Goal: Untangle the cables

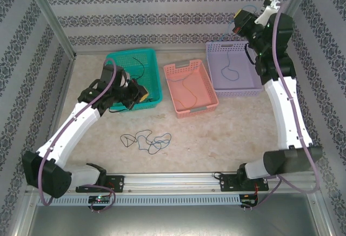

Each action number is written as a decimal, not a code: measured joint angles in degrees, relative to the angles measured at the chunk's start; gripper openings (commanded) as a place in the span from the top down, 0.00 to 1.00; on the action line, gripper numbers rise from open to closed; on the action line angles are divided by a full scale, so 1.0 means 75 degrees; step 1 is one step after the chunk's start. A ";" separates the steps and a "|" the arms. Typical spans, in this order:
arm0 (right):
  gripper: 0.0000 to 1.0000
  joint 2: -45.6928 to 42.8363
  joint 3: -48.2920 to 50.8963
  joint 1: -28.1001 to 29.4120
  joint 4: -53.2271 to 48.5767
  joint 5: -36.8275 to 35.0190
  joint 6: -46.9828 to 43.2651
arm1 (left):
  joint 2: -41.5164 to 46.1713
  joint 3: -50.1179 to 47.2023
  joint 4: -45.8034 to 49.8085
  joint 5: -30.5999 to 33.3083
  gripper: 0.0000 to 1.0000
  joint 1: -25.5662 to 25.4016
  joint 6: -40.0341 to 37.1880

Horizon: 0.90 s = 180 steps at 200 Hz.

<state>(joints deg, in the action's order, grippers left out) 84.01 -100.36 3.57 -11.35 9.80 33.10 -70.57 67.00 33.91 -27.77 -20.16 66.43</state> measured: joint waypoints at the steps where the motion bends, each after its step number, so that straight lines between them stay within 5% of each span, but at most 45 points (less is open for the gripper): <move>1: 1.00 0.0035 -0.0032 -0.0017 -0.0009 -0.0038 -0.0009 | 0.0015 -0.0015 0.0006 0.0006 1.00 -0.0006 0.0003; 61: 1.00 0.1367 -0.1250 -0.0670 -0.0641 -0.0819 -0.0227 | 0.0003 0.0289 0.0589 0.0376 1.00 -0.0927 -0.0414; 109: 1.00 0.2168 -0.2133 -0.0918 -0.1317 -0.0880 -0.0650 | -0.2658 0.3497 0.0801 0.0720 1.00 -0.2734 -0.1676; 180: 1.00 0.3558 -0.3582 -0.1212 -0.2212 -0.1145 -0.1309 | -0.7778 0.8856 0.0484 0.0772 1.00 -0.2911 -0.2687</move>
<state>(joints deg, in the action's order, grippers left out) 110.69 -127.22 -5.52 -27.94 1.21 23.29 -128.90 133.43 37.54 -21.98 -42.00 46.28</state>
